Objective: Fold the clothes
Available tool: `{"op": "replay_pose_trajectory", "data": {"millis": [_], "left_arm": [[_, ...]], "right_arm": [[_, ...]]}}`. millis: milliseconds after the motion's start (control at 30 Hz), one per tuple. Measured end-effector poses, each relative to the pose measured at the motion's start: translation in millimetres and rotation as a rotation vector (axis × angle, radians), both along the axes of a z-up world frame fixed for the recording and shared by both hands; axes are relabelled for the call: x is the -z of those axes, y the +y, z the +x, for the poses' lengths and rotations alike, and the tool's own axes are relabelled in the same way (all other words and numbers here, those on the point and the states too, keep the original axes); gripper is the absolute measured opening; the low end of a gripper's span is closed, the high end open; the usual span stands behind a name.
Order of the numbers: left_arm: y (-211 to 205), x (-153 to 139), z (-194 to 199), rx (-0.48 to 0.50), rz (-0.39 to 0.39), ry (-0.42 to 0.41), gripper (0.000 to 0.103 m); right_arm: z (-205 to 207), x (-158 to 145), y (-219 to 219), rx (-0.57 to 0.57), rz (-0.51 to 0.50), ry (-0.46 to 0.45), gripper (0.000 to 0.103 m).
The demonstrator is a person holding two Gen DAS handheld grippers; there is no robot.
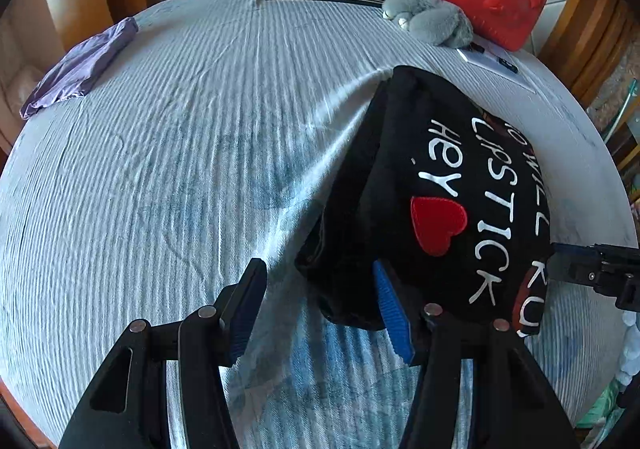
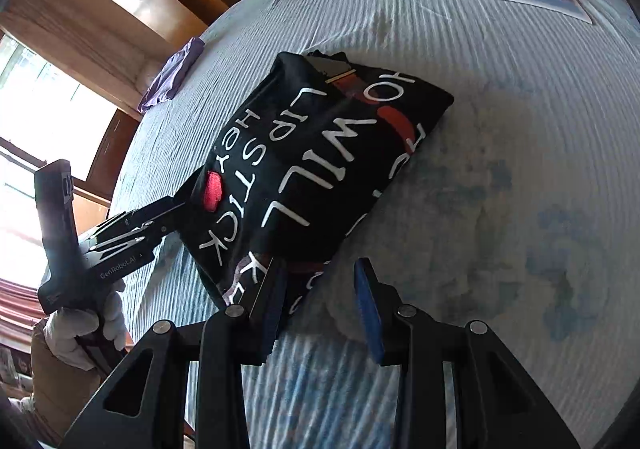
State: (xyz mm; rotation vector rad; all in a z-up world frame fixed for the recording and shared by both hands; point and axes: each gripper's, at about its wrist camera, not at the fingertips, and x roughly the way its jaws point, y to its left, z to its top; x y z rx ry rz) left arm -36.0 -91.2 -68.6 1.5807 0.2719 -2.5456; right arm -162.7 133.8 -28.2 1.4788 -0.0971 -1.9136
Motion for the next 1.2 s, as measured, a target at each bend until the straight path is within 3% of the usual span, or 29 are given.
{"op": "replay_pose_trajectory", "data": {"millis": [67,167,367,633,700,867,900,1067,1200], "left_arm": [[-2,4,-1,0.034,-0.004,0.003,0.058],[-3,-1,-2,0.071,0.006,0.005,0.058],[-4,-26,-11,0.127,0.076,0.082,0.063],[5,9,-42,0.172,0.110,0.008,0.063],[7,9,-43,0.188,0.105,0.001,0.060],[17,4,-46,0.292,0.087,-0.023,0.041],[19,4,-47,0.315,0.085,-0.030,0.040],[11,10,-57,0.381,0.145,-0.055,0.040],[14,9,-57,0.429,0.135,-0.062,0.040]], "right_arm": [[10,5,-14,0.032,0.049,0.014,0.028],[14,5,-19,0.084,0.096,0.003,0.028],[4,-31,6,0.171,0.091,0.102,0.029],[-31,-20,15,0.251,0.092,0.092,0.029],[-34,-16,17,0.265,0.089,0.077,0.030],[-35,-14,15,0.310,0.086,0.070,0.035],[-34,-15,14,0.328,0.084,0.075,0.039],[-34,-15,11,0.408,0.083,0.066,0.040],[-45,-7,14,0.464,0.075,0.041,0.044]]}}
